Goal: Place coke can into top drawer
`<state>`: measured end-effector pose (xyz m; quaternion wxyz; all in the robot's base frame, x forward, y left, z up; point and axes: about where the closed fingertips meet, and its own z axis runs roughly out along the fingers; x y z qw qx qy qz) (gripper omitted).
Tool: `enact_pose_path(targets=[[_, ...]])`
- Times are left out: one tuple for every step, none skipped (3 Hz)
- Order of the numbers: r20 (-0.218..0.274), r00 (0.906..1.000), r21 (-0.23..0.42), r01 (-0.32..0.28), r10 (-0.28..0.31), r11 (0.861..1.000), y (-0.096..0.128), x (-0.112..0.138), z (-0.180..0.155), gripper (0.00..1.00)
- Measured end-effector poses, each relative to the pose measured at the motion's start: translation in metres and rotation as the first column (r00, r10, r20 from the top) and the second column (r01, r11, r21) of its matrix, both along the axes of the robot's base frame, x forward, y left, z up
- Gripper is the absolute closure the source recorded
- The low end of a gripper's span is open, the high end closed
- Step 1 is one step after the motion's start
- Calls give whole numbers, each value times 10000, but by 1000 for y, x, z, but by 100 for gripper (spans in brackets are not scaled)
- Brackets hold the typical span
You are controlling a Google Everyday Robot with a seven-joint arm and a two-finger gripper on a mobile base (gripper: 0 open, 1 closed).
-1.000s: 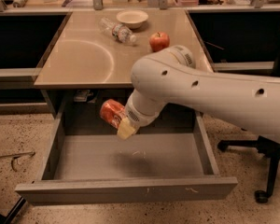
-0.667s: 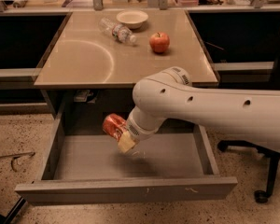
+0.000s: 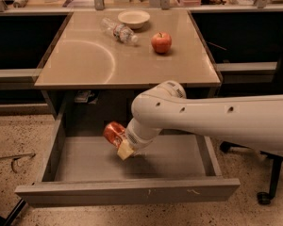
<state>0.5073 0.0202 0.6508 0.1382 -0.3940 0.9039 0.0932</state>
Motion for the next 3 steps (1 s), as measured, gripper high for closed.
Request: enact_pose_path(targets=[[-206,9996,-738,171,-186,9971,3,11,-71,100],[-205,9996,-750,171,-187,9970,3,11,-64,100],[-206,9996,-750,168,-184,9970,3,11,-64,81]])
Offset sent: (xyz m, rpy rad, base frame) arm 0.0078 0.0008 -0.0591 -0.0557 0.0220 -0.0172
